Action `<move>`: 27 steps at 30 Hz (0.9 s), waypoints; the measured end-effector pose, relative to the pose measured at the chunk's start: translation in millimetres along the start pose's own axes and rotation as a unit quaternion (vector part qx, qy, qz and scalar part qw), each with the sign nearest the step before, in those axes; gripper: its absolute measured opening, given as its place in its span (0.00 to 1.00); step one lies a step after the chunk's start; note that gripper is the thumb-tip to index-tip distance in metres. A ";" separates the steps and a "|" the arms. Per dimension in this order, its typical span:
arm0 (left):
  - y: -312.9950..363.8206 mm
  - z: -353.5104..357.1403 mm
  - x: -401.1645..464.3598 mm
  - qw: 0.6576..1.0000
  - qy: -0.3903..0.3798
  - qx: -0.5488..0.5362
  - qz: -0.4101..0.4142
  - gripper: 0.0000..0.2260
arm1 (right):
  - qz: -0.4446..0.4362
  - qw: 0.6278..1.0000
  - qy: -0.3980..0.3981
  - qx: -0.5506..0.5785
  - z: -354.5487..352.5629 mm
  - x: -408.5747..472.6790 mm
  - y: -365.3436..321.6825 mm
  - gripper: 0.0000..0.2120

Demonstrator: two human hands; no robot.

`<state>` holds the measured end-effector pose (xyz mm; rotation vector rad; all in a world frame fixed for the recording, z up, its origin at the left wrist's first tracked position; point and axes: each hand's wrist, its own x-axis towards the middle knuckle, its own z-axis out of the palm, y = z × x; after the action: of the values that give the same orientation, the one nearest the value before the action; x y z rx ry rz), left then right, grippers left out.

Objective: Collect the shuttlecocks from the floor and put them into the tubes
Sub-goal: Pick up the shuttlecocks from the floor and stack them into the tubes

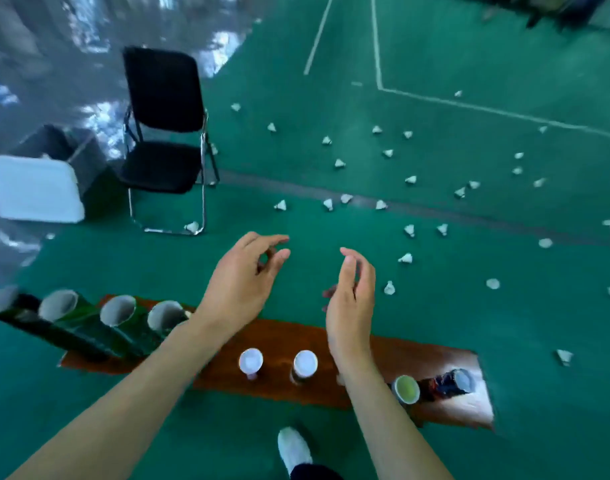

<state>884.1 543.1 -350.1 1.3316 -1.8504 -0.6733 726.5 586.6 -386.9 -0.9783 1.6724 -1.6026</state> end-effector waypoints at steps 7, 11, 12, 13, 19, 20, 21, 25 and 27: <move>163.3 -45.9 9.2 0.978 -0.094 -0.044 0.180 0.07 | -0.062 0.994 0.087 0.016 -119.5 -54.1 -142.3 0.15; 263.1 -30.2 -9.3 0.953 -0.151 -0.091 0.246 0.07 | -0.097 0.989 0.111 0.011 -207.3 -89.8 -194.9 0.16; 285.9 -22.7 -16.4 0.947 -0.162 -0.102 0.257 0.07 | -0.099 0.988 0.117 0.007 -228.0 -97.9 -203.5 0.17; 306.7 -15.5 -24.1 0.942 -0.171 -0.110 0.267 0.06 | -0.101 0.987 0.121 0.005 -246.2 -106.1 -210.5 0.17; 436.1 73.6 -103.1 0.890 -0.264 -0.203 0.310 0.07 | -0.093 0.974 0.207 -0.007 -394.8 -170.1 -225.6 0.19; 448.7 88.1 -114.2 0.883 -0.280 -0.211 0.314 0.08 | -0.089 0.971 0.222 -0.003 -414.3 -177.8 -223.5 0.19; 467.3 110.4 -129.0 0.873 -0.299 -0.221 0.316 0.08 | -0.089 0.966 0.242 0.001 -443.3 -189.3 -220.7 0.18; 517.7 186.1 -174.0 0.845 -0.368 -0.227 0.314 0.11 | -0.081 0.949 0.305 -0.004 -545.6 -230.6 -208.8 0.16; 540.6 232.8 -197.8 0.826 -0.404 -0.242 0.309 0.11 | -0.076 0.938 0.338 -0.011 -606.1 -251.3 -196.4 0.15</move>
<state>431.1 902.3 -123.6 0.0274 -2.3323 -1.3430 371.1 1126.6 -160.9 -0.5994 2.0902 -2.1959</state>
